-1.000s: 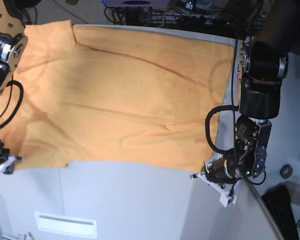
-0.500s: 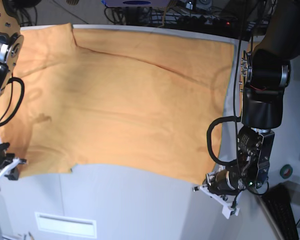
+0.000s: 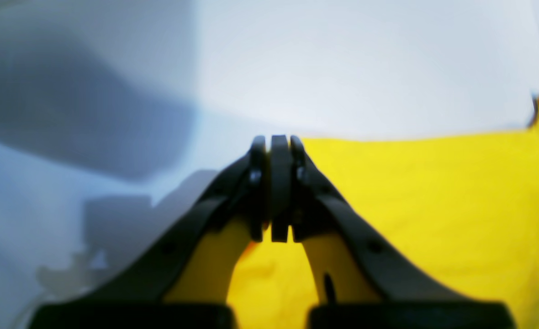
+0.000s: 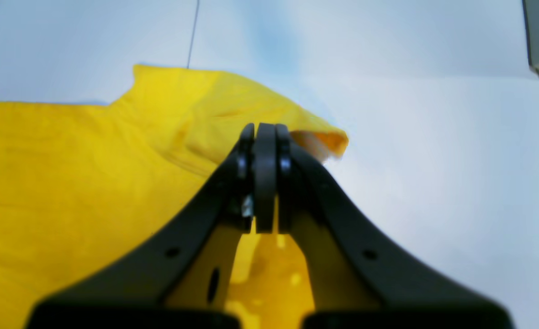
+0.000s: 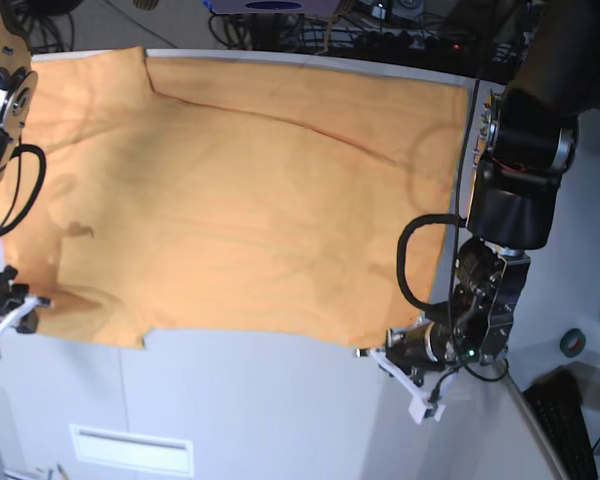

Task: Layout the t-shirt on the table in an organized manner, then fold the t-shirt properly
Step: 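Pull the hem corners apart with both grippers to stretch the shirt, then fold the hem over toward the collar with both grippers, then release the folded hem and reposition both grippers on the shirt, then grasp the folded shirt edges with both grippers and pull them inward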

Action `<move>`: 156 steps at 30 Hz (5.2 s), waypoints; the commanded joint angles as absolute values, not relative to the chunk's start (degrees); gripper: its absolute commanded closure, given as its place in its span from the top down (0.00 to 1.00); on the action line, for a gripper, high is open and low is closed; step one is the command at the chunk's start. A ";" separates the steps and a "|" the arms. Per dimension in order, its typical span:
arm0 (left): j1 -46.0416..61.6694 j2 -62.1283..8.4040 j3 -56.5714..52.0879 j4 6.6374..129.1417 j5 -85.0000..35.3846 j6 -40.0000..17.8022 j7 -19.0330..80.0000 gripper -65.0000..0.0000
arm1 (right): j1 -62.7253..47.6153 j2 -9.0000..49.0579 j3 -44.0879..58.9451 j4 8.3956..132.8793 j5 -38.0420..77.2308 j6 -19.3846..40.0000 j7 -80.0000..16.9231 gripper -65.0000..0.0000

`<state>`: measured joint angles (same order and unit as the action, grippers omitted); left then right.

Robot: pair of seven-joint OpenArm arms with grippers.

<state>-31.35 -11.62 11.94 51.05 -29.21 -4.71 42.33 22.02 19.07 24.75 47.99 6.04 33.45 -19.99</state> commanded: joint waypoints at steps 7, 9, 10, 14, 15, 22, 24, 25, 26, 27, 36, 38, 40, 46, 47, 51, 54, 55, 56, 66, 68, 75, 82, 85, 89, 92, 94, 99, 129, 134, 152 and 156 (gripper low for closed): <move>-25.19 -15.52 8.22 58.07 -29.76 -4.62 41.98 0.00 | 18.86 22.99 25.01 49.01 6.64 33.36 -19.21 0.00; -22.55 -16.48 8.13 61.49 -29.76 -4.62 42.77 0.00 | 17.54 24.04 25.01 49.01 6.64 33.36 -19.21 0.00; -21.41 -16.84 8.04 63.16 -29.76 -4.62 44.26 0.00 | 16.75 24.40 25.01 49.01 6.64 33.36 -19.21 0.00; -17.36 -17.19 7.96 69.14 -29.76 -4.62 47.34 0.00 | 12.79 24.57 25.19 53.67 6.73 33.36 -19.38 0.00; -16.40 -17.27 7.87 70.37 -29.76 -4.62 47.43 0.00 | 11.12 24.48 25.19 55.96 6.73 33.36 -19.47 0.00; -8.92 -17.27 -0.57 78.46 -29.76 -4.70 52.18 0.00 | 3.03 22.37 29.76 68.70 6.90 33.36 -28.70 0.00; -6.20 -17.27 -1.54 81.89 -29.76 -4.70 53.58 0.00 | 1.54 21.41 32.75 70.73 6.81 33.45 -30.20 0.00; -4.88 -17.27 -1.63 83.56 -29.76 -4.70 53.76 0.00 | 0.84 21.23 33.63 71.52 6.81 33.45 -30.73 0.00; -3.82 -17.27 -1.71 85.05 -29.76 -4.70 54.11 0.00 | 0.13 21.14 34.15 72.04 6.90 33.54 -31.43 0.00; -2.59 -17.27 -1.71 86.46 -29.76 -4.70 54.11 0.00 | -0.57 21.14 34.24 72.48 6.99 33.54 -32.31 0.00; 2.86 -17.54 -1.71 89.98 -29.76 -4.70 53.93 0.00 | -6.02 18.95 36.62 76.88 6.99 33.54 -34.07 0.00; 2.86 -17.54 -1.71 89.98 -29.76 -4.70 53.93 0.00 | -7.08 17.98 37.23 79.52 6.90 33.54 -34.24 0.00; 2.77 -17.54 -1.80 89.98 -29.76 -4.70 53.93 0.00 | -8.40 17.63 37.14 81.80 6.90 33.54 -35.65 0.00; 2.24 -17.63 -3.56 90.07 -29.67 -4.70 54.11 0.00 | -11.38 16.75 37.32 86.64 6.99 33.54 -40.48 0.00; 2.24 -17.63 -4.26 90.15 -29.67 -4.70 54.11 0.00 | -12.00 16.66 37.32 87.52 6.99 33.54 -41.01 0.00; 2.51 -17.63 -5.05 91.91 -29.67 -4.70 54.11 0.00 | -14.99 15.43 37.32 92.62 6.90 33.54 -44.70 0.00; 2.86 -17.63 -4.62 92.62 -29.67 -4.70 54.20 0.00 | -16.57 14.11 37.32 94.02 6.90 33.54 -45.49 0.00; 3.21 -17.63 -4.62 92.53 -29.67 -4.70 54.20 0.00 | -17.19 13.67 37.32 94.20 6.81 33.54 -45.49 0.00; 3.74 -17.63 -4.62 92.44 -29.67 -4.70 54.20 0.00 | -17.80 13.67 37.41 94.55 6.81 33.54 -45.58 0.00; 9.01 -17.63 -5.05 93.32 -29.67 -4.70 54.20 0.00 | -20.88 13.58 37.49 94.55 6.81 33.54 -45.58 0.00; 10.68 -17.63 -5.23 94.90 -29.67 -4.70 54.20 0.00 | -20.88 13.58 39.34 94.55 6.81 33.54 -45.58 0.00; 14.90 -17.63 -5.32 98.24 -29.67 -4.70 54.20 0.00 | -21.05 13.85 40.66 94.55 6.81 33.54 -45.58 0.00; 16.13 -18.77 -5.23 98.07 -29.67 -4.70 54.20 0.00 | -22.46 13.58 40.40 93.85 6.81 33.54 -45.58 0.00; 16.13 -18.77 -5.23 97.80 -29.23 -4.70 54.20 0.00 | -22.37 13.58 40.40 92.70 6.73 33.54 -45.58 0.00; 16.13 -18.77 -5.32 97.80 -29.23 -4.70 54.20 0.00 | -22.29 13.58 40.40 91.47 6.73 33.54 -45.58 0.00; 16.13 -18.77 -5.32 97.80 -29.23 -4.35 54.20 0.00 | -22.37 13.58 40.40 91.47 6.73 33.54 -45.85 0.00; 16.13 -18.77 -5.32 97.80 -29.23 -4.26 54.20 0.00 | -22.29 13.58 40.40 91.47 6.73 33.54 -47.78 0.00; 16.13 -18.77 -5.41 98.33 -29.23 -4.26 54.20 0.46 | -22.29 13.58 40.84 91.74 6.99 33.54 -48.57 0.35; 6.64 -11.65 -3.21 71.08 -29.14 -4.18 42.68 0.00 | -6.99 9.36 40.57 68.88 -3.74 33.54 -37.67 0.00; 1.80 -12.79 -3.30 65.89 -29.14 -4.18 42.15 0.00 | 0.48 9.45 40.31 64.75 -4.00 33.36 -36.70 0.00; -4.79 -14.02 -3.47 72.04 -29.76 -4.44 40.57 0.00 | 5.58 7.96 40.84 74.07 -10.86 33.27 -36.79 0.00; 0.84 -13.67 -8.48 82.07 -29.76 -4.62 40.57 0.00 | 2.07 5.76 40.40 83.03 -10.86 33.27 -36.79 0.00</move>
<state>1.15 -12.78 -8.03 81.28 -30.00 -4.64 41.19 1.23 4.95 40.34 81.91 -11.22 33.43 -37.69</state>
